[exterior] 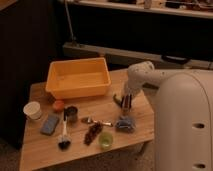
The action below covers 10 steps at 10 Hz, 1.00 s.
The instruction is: Wipe table surface with eraser
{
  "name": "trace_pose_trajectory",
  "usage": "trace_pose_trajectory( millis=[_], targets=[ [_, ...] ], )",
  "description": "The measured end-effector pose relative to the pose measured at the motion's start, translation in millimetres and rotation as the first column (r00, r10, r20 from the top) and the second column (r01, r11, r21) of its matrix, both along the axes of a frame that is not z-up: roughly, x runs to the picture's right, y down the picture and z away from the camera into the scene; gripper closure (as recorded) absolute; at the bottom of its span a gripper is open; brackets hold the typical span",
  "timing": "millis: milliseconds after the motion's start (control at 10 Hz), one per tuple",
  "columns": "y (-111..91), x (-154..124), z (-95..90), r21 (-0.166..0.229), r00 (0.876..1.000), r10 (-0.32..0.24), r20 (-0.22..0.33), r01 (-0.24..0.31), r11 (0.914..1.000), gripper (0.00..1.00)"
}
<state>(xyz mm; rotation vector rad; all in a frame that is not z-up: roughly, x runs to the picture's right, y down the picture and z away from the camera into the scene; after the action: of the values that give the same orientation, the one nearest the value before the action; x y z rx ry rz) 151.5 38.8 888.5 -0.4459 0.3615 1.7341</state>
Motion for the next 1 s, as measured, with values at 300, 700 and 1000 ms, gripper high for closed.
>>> trace_pose_trajectory(
  millis=[300,700,1000],
  targets=[
    [-13.9,43.3,23.1,-0.002,0.997,0.055,-0.062,-0.055,0.9985,1.00],
    [-32.5,62.9,60.2,0.002,0.987,0.114,-0.110,-0.114,0.9935,1.00],
    [-44.1,37.6,65.1,0.011,0.993,0.088,-0.075,-0.088,0.9961,1.00]
  ],
)
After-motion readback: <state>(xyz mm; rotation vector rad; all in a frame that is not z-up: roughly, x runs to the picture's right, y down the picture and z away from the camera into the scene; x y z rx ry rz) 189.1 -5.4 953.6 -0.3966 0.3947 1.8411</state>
